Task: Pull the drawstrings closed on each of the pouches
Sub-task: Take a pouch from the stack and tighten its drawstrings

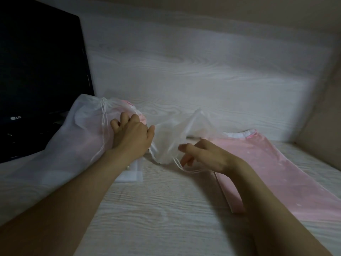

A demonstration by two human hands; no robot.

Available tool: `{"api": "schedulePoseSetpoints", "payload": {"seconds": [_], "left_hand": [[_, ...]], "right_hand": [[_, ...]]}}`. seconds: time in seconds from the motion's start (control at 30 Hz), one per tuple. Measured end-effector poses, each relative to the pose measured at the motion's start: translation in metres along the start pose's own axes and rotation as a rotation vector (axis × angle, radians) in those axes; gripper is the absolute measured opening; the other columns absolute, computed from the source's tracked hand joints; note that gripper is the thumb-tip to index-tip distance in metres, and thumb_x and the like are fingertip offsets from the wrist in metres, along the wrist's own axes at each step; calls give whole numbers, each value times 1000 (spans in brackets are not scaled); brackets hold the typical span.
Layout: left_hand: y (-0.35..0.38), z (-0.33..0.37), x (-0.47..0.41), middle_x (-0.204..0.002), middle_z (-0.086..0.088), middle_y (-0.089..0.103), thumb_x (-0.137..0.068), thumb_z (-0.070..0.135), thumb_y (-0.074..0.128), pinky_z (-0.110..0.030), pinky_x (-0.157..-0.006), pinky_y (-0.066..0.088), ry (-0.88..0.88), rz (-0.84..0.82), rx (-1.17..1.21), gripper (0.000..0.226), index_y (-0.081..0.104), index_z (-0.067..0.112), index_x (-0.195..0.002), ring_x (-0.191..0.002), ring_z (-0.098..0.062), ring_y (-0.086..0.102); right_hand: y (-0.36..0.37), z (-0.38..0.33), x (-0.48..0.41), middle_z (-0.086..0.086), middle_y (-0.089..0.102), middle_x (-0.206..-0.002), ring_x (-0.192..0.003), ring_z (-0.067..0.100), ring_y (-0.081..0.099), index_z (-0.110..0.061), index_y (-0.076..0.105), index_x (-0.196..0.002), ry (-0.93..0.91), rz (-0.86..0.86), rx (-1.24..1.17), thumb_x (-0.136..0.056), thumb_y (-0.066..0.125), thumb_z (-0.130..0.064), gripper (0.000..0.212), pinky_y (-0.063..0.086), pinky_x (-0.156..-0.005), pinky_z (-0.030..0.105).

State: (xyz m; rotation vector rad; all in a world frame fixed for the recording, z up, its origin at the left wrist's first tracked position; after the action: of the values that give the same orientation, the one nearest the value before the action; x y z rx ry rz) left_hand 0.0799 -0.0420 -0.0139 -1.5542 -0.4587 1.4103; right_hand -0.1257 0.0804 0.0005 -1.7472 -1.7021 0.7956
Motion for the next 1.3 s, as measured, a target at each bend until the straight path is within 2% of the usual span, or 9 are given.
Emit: {"api": "schedulePoseSetpoints", "payload": {"seconds": [0.17,0.27,0.37,0.47,0.73,0.87,0.97,1.03,1.3], "left_hand": [[4,3,-1,-116,-8,58,-109,50,31,-49,-92,30,-5,14,-27,62,80,15,-97,-115,-34,39],[5,1,-1,-115,-7,58,-109,50,34,-48,-90,29,-10,13,-38,58,80,17,-97,-115,-34,39],[5,-2,-3,-112,-4,57,-107,48,39,-47,-89,32,-11,-5,-75,49,79,22,-95,-113,-33,40],[4,-4,-6,-108,-2,59,-107,47,41,-46,-87,30,-41,3,-42,47,78,22,-90,-111,-31,40],[-3,-7,-10,-89,-1,58,-107,45,42,-43,-83,19,-205,95,134,57,74,14,-72,-114,-32,44],[-1,-11,-10,-89,-3,60,-106,43,45,-45,-85,24,-259,103,125,51,70,14,-73,-116,-35,46],[-2,-15,-9,-98,-7,64,-105,41,45,-46,-90,32,-266,133,0,46,73,12,-81,-113,-36,47],[-3,-15,-9,-101,-6,64,-106,40,44,-45,-90,33,-259,154,-89,46,75,12,-86,-112,-35,48],[2,-15,-11,-109,-8,68,-108,45,46,-47,-93,33,-175,198,-145,48,81,15,-93,-114,-36,45]], "right_hand": [[4,-7,3,16,75,-86,-76,13,60,-5,81,-88,-213,-118,-15,-93,78,-22,17,51,-75,28],[5,-9,3,16,75,-82,-83,23,67,3,72,-96,-234,-120,-215,-103,63,-12,19,52,-81,33],[2,-11,1,7,48,-62,-59,21,56,-1,67,-94,-142,-33,-514,-106,47,1,24,49,-64,31],[-6,-11,-1,3,26,-64,-53,17,25,-10,65,-75,-85,104,-631,-102,56,-9,29,27,-51,30],[-7,-8,-6,-1,28,-50,-45,17,22,-19,35,-61,-103,565,-605,-98,72,-27,53,26,-44,24],[-9,-3,-12,-5,23,-48,-39,12,20,-9,65,-98,113,642,-991,-103,61,-14,8,20,-40,23],[-11,8,-14,-5,24,-43,-35,12,23,5,58,-123,251,730,-1155,-102,56,-10,26,21,-39,24],[-13,11,-12,-5,26,-40,-33,12,25,-6,59,-105,281,774,-1216,-101,56,-9,5,24,-37,21],[-23,19,-8,3,25,-59,-46,19,25,-18,37,-71,229,1025,-1050,-94,53,-10,29,24,-47,27]]}}
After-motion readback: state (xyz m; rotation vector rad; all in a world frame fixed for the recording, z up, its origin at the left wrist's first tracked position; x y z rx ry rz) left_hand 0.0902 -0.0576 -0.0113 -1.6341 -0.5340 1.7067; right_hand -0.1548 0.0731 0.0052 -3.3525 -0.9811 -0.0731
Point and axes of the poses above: each hand's wrist, its own x-axis away from the middle knuckle, its own y-axis out of the palm, z = x × y, the point moved 1 cm from there along -x, towards the middle knuckle
